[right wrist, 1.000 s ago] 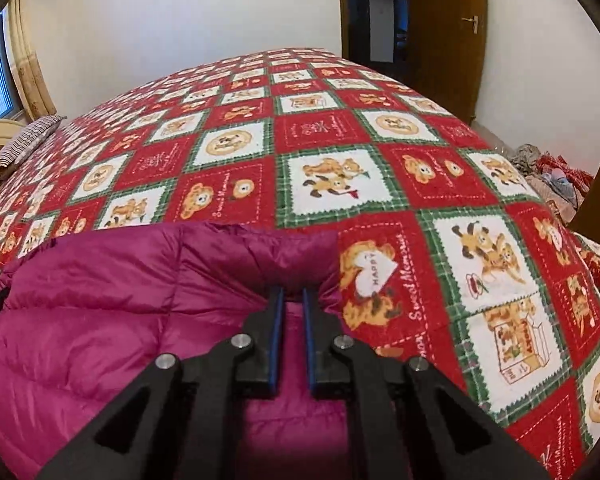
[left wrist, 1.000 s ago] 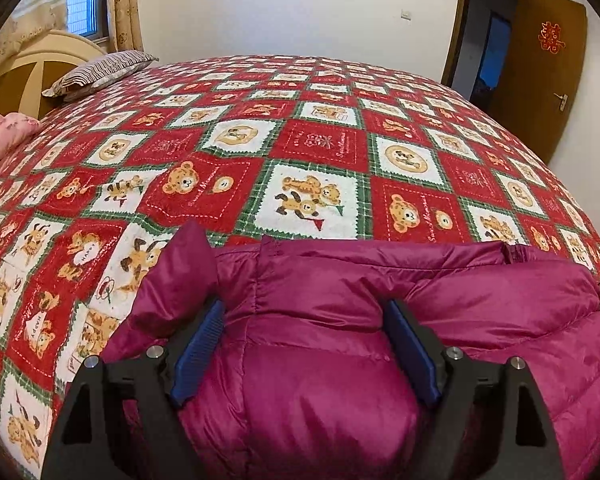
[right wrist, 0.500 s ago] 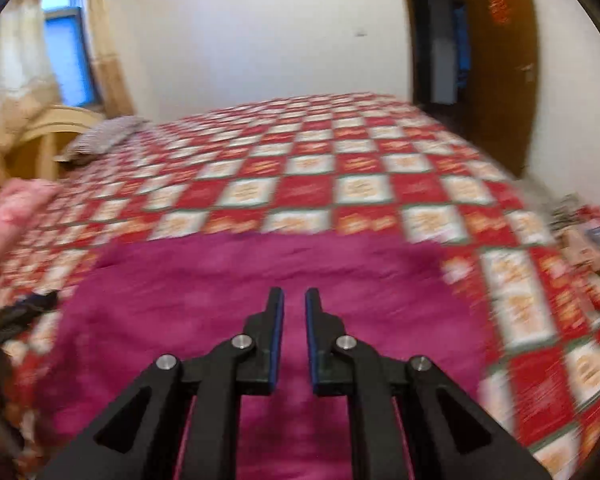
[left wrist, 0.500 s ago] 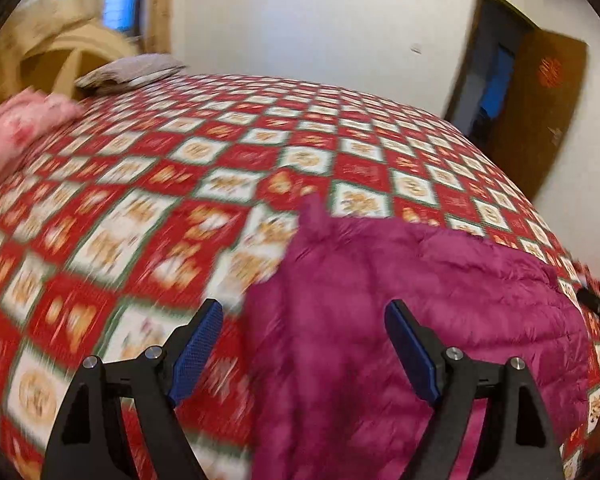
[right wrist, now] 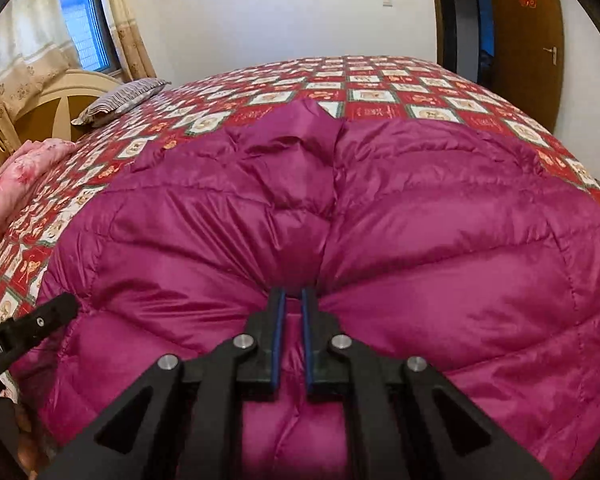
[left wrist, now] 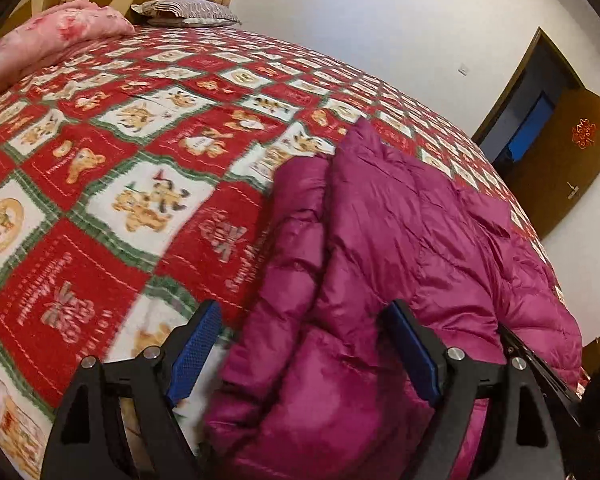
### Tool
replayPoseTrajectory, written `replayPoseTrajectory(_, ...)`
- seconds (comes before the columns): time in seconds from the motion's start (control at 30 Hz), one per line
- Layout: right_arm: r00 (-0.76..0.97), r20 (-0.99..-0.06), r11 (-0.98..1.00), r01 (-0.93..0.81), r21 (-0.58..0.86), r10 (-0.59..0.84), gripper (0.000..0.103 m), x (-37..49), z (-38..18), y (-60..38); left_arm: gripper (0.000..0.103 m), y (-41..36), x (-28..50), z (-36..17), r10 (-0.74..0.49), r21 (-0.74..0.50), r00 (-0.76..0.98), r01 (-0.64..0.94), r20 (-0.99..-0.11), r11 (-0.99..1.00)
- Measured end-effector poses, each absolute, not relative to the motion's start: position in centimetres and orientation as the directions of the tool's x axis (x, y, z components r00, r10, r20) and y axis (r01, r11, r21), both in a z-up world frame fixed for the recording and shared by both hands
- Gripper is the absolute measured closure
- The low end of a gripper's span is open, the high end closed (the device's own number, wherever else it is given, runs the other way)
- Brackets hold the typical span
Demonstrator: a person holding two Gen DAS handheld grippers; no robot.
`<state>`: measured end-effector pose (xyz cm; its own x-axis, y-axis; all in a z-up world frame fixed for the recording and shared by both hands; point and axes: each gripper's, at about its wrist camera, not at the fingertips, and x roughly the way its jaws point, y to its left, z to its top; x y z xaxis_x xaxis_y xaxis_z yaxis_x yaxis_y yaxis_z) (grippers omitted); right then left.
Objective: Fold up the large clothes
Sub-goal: 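Grasp the jacket's folded end with the left tool while the right tool grasps beside it, then lift the jacket end with both tools and fold it over the jacket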
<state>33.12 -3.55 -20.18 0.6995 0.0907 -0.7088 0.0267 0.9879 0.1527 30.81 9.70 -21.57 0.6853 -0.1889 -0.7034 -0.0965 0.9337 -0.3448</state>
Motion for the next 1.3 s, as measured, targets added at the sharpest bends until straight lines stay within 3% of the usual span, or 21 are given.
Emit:
replayPoseTrajectory(0.23, 0.703, -0.7, 0.98, 0.02, 0.197, 0.127, 0.096, 33.1, -20.5, -3.9, 0.011, 7.9, 31.1, -22.0, -0.269, -0.405, 0.718, -0.02, -0.642, 0.914)
replayPoseTrajectory(0.3, 0.704, -0.696, 0.977, 0.017, 0.213, 0.139, 0.096, 33.1, -20.6, -4.1, 0.036, 8.1, 31.0, -21.8, -0.345, -0.484, 0.723, 0.017, -0.598, 0.875)
replayPoseTrajectory(0.33, 0.704, -0.695, 0.976, 0.017, 0.219, 0.144, 0.096, 33.2, -20.6, -4.2, 0.061, 8.0, 31.1, -21.7, -0.385, -0.517, 0.716, 0.04, -0.582, 0.855)
replayPoseTrajectory(0.47, 0.7, -0.694, 0.968, 0.015, 0.251, 0.17, 0.096, 33.2, -20.7, -4.7, 0.085, 7.6, 31.5, -21.0, -0.438, -0.551, 0.712, 0.086, -0.549, 0.83)
replayPoseTrajectory(0.53, 0.697, -0.692, 0.962, 0.014, 0.272, 0.185, 0.096, 33.3, -20.8, -4.9, 0.089, 7.6, 31.4, -20.3, -0.47, -0.58, 0.711, 0.107, -0.523, 0.808)
replayPoseTrajectory(0.67, 0.68, -0.691, 0.929, 0.037, 0.367, 0.246, 0.096, 33.5, -20.9, -5.6, 0.092, 7.3, 30.9, -17.4, -0.542, -0.617, 0.712, 0.193, -0.447, 0.763)
replayPoseTrajectory(0.83, 0.639, -0.673, 0.84, 0.073, 0.537, 0.374, 0.096, 32.8, -21.3, -5.2, 0.092, 6.0, 29.6, -14.0, -0.586, -0.576, 0.698, 0.298, -0.413, 0.761)
replayPoseTrajectory(1.0, 0.541, -0.582, 0.684, 0.017, 0.73, 0.607, 0.096, 32.7, -22.0, -0.6, 0.092, 5.2, 27.2, -10.2, -0.567, -0.429, 0.713, 0.397, -0.413, 0.812)
replayPoseTrajectory(1.13, 0.384, -0.458, 0.515, -0.055, 0.855, 0.802, 0.099, 33.8, -22.7, 4.1, 0.092, 4.4, 26.1, -9.4, -0.469, -0.234, 0.746, 0.407, -0.473, 0.883)
replayPoseTrajectory(1.3, 0.389, -0.474, 0.559, -0.137, 0.818, 0.79, 0.095, 33.2, -20.4, 2.7, 0.092, 3.6, 25.5, -9.2, -0.444, -0.147, 0.757, 0.43, -0.479, 0.891)
